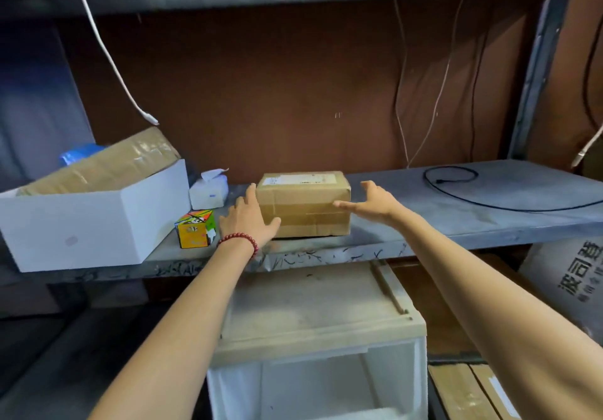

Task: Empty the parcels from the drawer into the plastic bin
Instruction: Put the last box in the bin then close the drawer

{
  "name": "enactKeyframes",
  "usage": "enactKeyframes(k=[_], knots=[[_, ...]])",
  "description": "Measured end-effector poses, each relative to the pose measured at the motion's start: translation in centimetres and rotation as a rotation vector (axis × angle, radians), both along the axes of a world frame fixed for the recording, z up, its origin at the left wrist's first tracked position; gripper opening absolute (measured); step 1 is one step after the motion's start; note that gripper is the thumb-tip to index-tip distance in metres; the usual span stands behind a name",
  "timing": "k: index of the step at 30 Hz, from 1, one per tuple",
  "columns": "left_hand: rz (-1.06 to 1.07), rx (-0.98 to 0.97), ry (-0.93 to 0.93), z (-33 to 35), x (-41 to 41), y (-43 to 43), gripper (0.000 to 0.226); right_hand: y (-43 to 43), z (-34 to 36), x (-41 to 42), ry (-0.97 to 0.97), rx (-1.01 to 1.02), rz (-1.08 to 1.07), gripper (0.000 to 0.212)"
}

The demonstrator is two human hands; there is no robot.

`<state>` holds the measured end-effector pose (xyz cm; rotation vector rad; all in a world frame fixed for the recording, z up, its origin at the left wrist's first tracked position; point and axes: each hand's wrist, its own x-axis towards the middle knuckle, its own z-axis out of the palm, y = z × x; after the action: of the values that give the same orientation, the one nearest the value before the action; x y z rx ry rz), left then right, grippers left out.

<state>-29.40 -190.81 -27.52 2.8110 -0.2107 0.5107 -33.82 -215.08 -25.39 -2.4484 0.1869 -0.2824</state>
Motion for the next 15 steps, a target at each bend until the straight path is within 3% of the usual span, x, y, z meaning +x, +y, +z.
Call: enactKeyframes(k=[5,9,12,15], knots=[[-0.039,-0.201,0.114,0.3,1.7,0.1,0.084,1.0,-0.1,2.2,0.028,0.226,0.043,0.097],[-0.064,-0.471,0.247,-0.3,1.4,-0.7,0.092,2.2,-0.9,3.1,-0.07,0.425,-0.03,0.098],[-0.061,-0.578,0.213,-0.7,1.0,-0.8,0.09,1.9,-1.3,3.0,-0.07,0.6,-0.013,0.091],[-0.09,-0.591,0.191,-0.1,0.1,-0.5,0.084,1.2,-1.2,2.3,-0.05,0.582,0.003,0.081]])
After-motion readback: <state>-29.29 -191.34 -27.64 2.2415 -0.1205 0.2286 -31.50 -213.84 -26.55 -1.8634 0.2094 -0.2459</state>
